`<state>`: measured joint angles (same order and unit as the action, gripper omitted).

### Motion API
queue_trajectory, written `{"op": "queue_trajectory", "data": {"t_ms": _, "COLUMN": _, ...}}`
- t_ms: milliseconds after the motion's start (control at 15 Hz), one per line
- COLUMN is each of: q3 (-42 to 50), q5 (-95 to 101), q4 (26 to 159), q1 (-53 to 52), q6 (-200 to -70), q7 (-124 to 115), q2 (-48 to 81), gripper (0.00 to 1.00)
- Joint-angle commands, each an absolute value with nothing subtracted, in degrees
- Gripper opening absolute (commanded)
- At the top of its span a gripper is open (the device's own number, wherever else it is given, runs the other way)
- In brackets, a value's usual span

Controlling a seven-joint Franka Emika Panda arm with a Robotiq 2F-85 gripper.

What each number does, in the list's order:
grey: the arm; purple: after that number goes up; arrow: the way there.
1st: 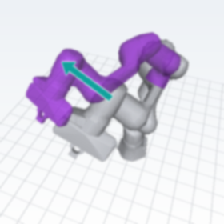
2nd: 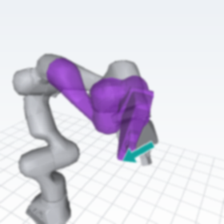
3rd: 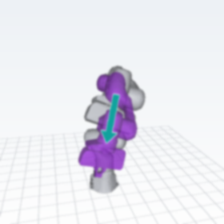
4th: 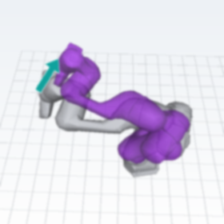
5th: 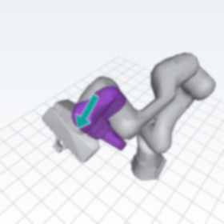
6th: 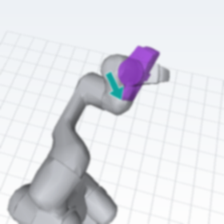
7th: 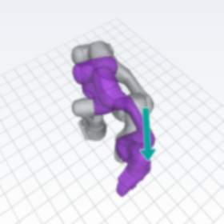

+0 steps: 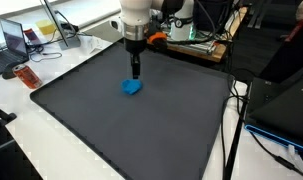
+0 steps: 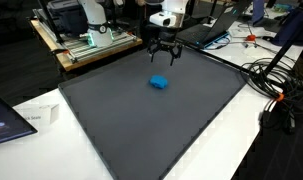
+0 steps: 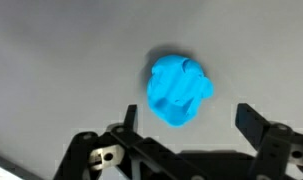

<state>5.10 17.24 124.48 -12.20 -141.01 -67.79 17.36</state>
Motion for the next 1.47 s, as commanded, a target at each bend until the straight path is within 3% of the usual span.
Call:
{"op": "queue_trajectory", "data": {"t_ms": 0, "q3": 5.5, "q5": 21.0, "q4": 129.4, "q1": -11.3, "q6": -146.9, "q7": -66.6, "q2": 14.8, "gripper": 1.0}}
{"op": "queue_trajectory", "data": {"t_ms": 733, "q3": 5.1, "q5": 15.9, "q4": 135.7, "q1": -5.2, "q6": -158.7, "q7": -44.7, "q2": 14.4, "gripper": 1.0}}
{"op": "queue_trajectory", "data": {"t_ms": 1400, "q3": -3.1, "q5": -8.8, "q4": 135.7, "q1": 4.6, "q6": -157.6, "q7": -4.5, "q2": 13.2, "gripper": 1.0}}
